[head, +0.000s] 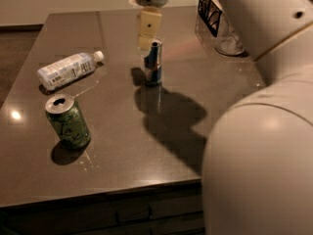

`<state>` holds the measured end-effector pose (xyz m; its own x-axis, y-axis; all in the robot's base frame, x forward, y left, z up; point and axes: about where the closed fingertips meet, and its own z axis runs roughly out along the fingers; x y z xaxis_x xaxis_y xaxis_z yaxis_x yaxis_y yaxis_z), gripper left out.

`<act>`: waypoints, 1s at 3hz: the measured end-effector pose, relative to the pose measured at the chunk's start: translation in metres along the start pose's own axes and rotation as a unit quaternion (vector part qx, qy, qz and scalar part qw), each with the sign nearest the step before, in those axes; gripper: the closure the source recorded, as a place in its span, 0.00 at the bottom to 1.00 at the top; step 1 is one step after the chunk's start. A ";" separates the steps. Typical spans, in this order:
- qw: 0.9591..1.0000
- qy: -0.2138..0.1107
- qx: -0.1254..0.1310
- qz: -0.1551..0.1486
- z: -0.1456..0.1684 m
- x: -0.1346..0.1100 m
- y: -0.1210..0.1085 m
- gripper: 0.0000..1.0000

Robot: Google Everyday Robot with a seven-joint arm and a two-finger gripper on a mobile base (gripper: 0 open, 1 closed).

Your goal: Move blue plastic bottle near green can

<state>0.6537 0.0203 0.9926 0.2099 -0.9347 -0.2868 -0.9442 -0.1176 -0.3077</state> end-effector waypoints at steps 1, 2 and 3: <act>1.000 -0.005 -0.010 -0.027 0.029 -0.042 -0.015 0.00; 0.998 -0.006 -0.029 -0.050 0.061 -0.076 -0.019 0.00; 0.996 -0.002 -0.050 -0.072 0.091 -0.105 -0.017 0.00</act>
Offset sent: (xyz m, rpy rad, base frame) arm 0.0111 0.1347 -0.0483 -0.0914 0.0957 0.1841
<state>0.6712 0.1507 0.9453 0.3464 -0.9040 -0.2504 -0.9245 -0.2837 -0.2545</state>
